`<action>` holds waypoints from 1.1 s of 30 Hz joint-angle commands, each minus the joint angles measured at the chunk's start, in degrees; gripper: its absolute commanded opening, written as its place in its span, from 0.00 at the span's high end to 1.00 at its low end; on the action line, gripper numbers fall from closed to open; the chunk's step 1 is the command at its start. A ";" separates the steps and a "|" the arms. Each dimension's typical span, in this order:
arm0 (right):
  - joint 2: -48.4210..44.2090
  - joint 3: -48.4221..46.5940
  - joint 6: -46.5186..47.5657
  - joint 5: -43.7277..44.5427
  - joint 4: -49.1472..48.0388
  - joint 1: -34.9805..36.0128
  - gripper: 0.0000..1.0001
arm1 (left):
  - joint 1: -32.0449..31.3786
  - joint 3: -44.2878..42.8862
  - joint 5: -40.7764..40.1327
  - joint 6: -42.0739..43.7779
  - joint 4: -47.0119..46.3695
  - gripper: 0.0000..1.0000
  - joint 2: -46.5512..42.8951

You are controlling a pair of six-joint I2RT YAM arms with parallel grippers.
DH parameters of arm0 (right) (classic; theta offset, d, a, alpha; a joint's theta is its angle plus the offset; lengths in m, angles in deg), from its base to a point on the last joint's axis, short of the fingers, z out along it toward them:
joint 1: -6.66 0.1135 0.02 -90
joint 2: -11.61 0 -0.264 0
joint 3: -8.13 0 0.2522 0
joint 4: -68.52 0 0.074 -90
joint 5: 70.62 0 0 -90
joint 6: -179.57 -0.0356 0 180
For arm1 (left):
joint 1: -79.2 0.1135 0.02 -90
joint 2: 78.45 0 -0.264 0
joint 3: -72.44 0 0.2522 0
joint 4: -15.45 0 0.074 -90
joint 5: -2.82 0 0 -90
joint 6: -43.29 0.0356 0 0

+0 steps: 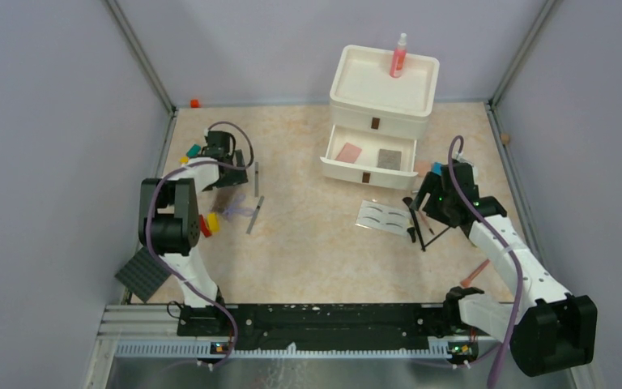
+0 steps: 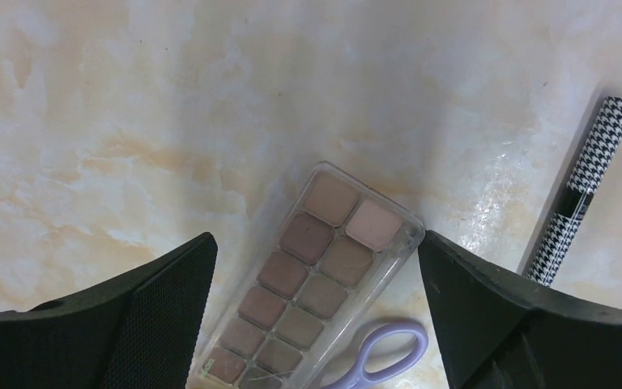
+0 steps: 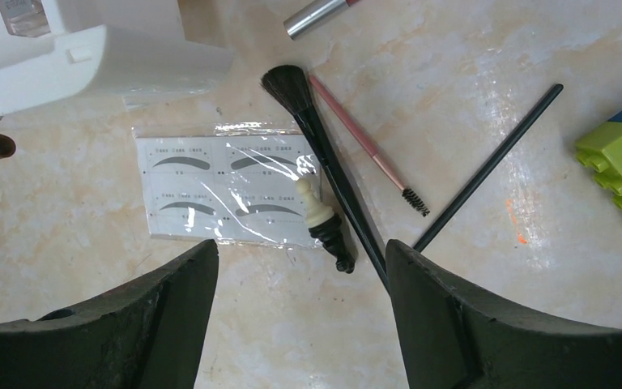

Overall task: Organize the makeup
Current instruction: Pick up the makeup from the center of the board.

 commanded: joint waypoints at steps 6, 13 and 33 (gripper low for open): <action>-1.86 0.24 0.59 -0.81 -1.70 -0.09 0.26 | 5.50 3.61 12.23 -0.78 1.80 0.22 5.49; -2.05 0.54 0.56 -1.29 -2.03 -0.12 0.26 | 5.87 3.25 13.57 -0.87 2.07 0.49 6.51; -2.93 1.68 0.55 -2.73 -3.19 -0.05 0.26 | 5.83 2.64 5.02 -2.34 1.63 1.00 -6.51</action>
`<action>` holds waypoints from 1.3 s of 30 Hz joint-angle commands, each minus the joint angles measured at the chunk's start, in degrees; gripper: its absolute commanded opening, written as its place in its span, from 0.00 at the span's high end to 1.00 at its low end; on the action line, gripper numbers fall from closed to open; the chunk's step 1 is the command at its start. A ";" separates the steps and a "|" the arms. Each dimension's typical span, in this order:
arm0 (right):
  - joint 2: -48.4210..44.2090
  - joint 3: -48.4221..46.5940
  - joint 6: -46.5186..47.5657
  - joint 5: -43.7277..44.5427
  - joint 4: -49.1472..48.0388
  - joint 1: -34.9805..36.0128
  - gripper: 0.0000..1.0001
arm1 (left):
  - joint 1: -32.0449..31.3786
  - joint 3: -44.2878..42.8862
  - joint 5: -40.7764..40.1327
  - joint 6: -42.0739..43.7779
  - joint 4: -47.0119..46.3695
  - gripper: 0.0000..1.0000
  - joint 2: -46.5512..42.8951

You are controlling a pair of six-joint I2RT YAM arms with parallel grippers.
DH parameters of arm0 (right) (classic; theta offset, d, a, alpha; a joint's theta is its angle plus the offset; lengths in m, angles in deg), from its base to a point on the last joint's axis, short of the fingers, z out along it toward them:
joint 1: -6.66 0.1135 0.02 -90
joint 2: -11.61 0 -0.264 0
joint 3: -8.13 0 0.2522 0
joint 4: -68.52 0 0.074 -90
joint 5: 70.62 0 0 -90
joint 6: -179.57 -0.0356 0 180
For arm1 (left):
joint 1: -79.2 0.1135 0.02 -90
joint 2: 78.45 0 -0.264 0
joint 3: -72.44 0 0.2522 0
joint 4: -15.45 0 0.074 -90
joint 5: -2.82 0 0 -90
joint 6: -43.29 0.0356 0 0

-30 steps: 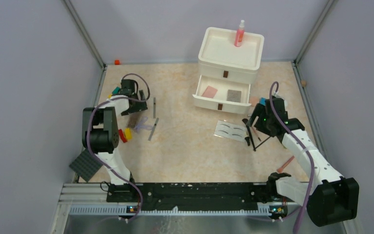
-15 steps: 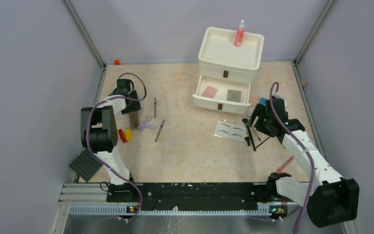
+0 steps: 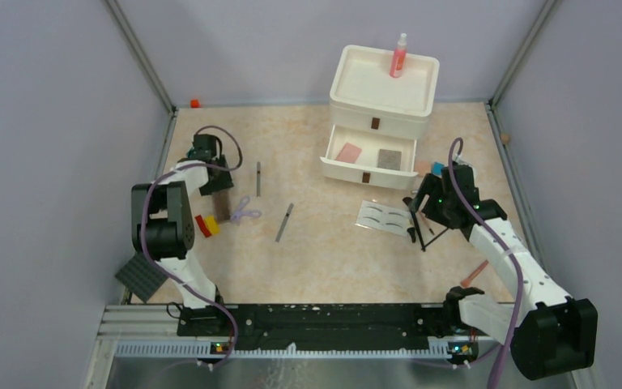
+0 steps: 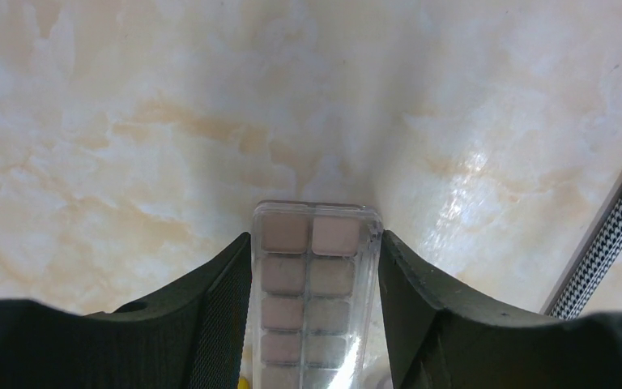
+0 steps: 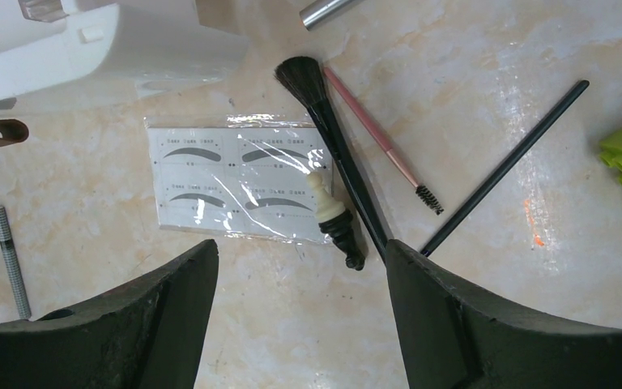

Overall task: Organize the makeup
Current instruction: Pick up the makeup from the center of the board.

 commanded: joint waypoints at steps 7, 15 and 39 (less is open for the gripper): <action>-2.84 0.54 0.71 -0.62 -2.15 -0.10 0.26 | -0.29 0.26 -8.61 -1.58 2.25 1.00 -8.19; -3.78 0.86 0.96 -0.18 -2.31 -0.11 0.26 | -1.35 0.23 -12.56 -1.24 1.23 1.00 -14.47; -14.17 0.92 0.94 7.51 0.15 -0.05 0.27 | -41.29 -16.84 6.82 26.97 -11.09 1.00 -15.72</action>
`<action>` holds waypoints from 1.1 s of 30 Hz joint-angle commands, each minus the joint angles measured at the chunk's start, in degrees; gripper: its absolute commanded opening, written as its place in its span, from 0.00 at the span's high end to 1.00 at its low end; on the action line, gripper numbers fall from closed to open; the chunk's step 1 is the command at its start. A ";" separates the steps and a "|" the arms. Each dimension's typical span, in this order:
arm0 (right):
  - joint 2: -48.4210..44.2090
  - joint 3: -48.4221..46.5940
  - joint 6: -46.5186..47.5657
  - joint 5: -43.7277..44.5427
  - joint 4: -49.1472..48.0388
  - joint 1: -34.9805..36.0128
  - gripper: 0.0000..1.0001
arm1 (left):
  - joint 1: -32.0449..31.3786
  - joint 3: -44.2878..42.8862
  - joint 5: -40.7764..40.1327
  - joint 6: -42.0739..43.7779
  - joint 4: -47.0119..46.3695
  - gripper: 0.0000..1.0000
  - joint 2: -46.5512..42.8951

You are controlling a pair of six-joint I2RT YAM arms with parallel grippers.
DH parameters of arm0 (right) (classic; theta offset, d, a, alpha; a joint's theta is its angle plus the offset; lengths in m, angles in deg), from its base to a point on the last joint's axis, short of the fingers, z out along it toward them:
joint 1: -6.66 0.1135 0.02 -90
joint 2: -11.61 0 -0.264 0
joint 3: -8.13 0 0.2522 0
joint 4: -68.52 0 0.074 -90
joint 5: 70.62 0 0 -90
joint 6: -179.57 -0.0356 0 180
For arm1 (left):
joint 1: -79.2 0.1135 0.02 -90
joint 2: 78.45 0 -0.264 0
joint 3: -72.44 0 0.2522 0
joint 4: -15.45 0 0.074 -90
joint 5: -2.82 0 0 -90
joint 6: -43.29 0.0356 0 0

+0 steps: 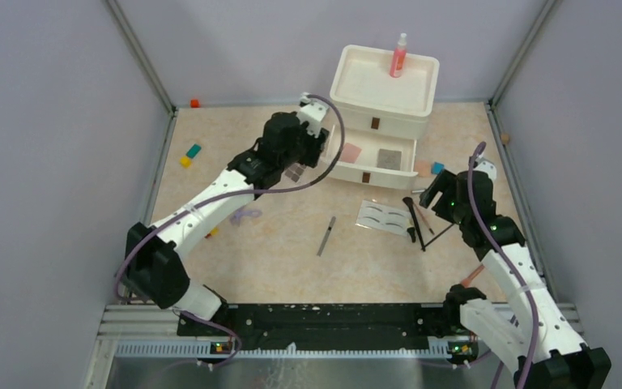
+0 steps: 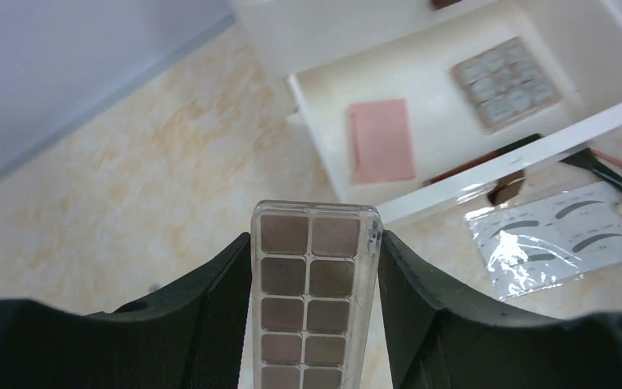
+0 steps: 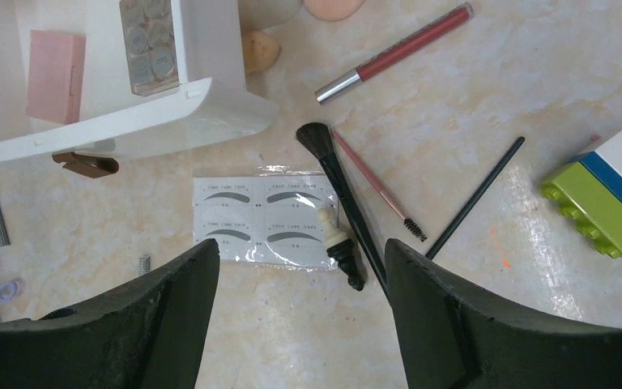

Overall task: Organize the makeup
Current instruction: Pick up the makeup from the center of the board, then place the makeup in the drawer.

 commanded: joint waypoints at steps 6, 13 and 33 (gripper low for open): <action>-6.16 -1.86 0.37 5.99 4.14 -0.14 0.27 | -3.84 -13.32 18.58 21.52 -7.75 1.00 10.67; -14.21 -3.12 1.25 9.71 5.07 -0.14 0.27 | -6.48 -13.18 32.51 39.55 -11.59 1.00 13.78; -23.46 -1.37 5.51 7.26 4.12 -0.10 0.27 | -10.43 -31.23 27.01 54.65 -0.39 0.61 32.58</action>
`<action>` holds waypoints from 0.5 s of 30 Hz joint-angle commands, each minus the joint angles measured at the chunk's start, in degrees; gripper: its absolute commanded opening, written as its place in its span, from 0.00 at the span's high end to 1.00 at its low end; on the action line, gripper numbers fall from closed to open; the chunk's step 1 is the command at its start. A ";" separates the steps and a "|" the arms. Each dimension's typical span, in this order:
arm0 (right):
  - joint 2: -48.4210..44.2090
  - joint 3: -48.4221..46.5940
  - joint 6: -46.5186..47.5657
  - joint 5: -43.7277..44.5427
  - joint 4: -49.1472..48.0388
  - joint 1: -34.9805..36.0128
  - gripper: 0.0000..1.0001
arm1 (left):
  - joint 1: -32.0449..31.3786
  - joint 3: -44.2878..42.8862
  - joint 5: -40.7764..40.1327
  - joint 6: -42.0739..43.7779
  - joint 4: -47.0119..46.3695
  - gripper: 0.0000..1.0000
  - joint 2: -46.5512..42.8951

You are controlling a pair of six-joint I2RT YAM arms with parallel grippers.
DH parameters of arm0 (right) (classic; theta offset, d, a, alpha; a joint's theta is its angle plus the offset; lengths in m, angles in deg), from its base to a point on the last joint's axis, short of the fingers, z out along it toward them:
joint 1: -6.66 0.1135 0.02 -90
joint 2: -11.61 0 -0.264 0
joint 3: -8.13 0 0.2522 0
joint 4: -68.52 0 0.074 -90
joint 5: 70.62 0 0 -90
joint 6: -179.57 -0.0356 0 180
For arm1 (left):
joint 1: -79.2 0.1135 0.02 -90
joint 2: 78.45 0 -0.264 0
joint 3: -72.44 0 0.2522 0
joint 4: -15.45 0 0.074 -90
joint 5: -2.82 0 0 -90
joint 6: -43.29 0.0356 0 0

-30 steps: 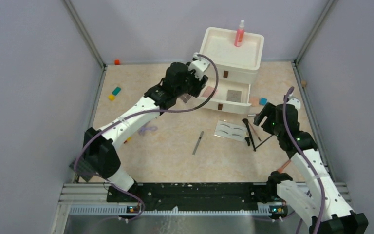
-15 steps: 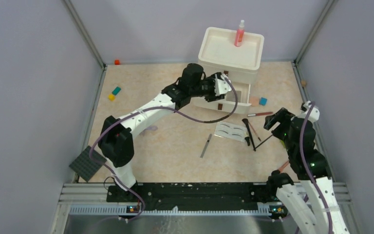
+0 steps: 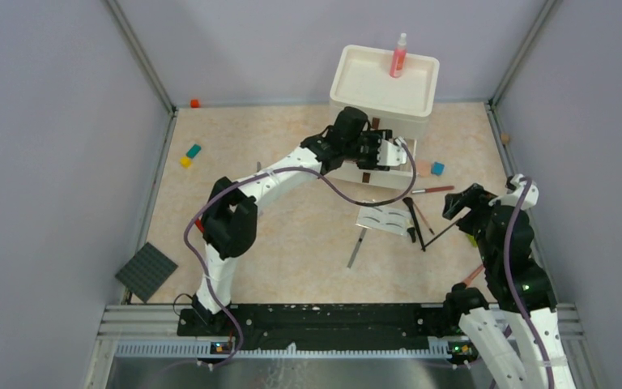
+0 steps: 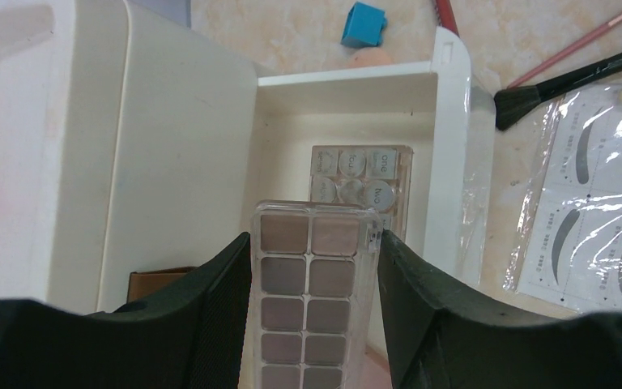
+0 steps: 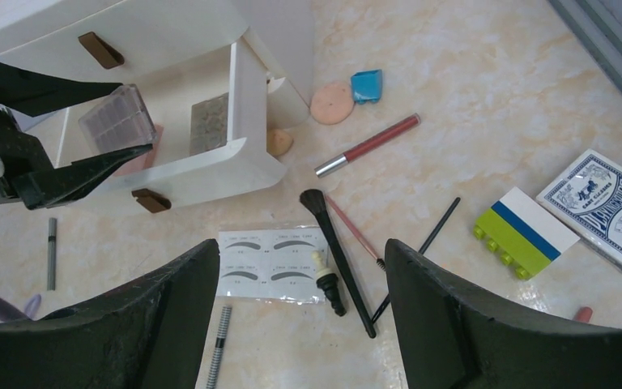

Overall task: Organize the makeup
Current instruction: Place the makeup in the drawer.

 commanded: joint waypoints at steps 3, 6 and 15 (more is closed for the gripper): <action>0.24 -1.00 0.76 -0.31 -0.68 -0.10 0.27 | -0.88 -1.11 -4.01 2.78 -2.76 0.47 -0.86; 0.74 -0.53 0.47 -0.76 -1.16 -0.09 0.26 | -1.24 0.66 -4.49 1.66 -5.81 0.32 -2.55; 2.14 -0.19 -0.19 -2.35 -1.49 -0.12 0.26 | -2.26 -0.24 -5.98 -0.53 -6.51 0.14 -3.51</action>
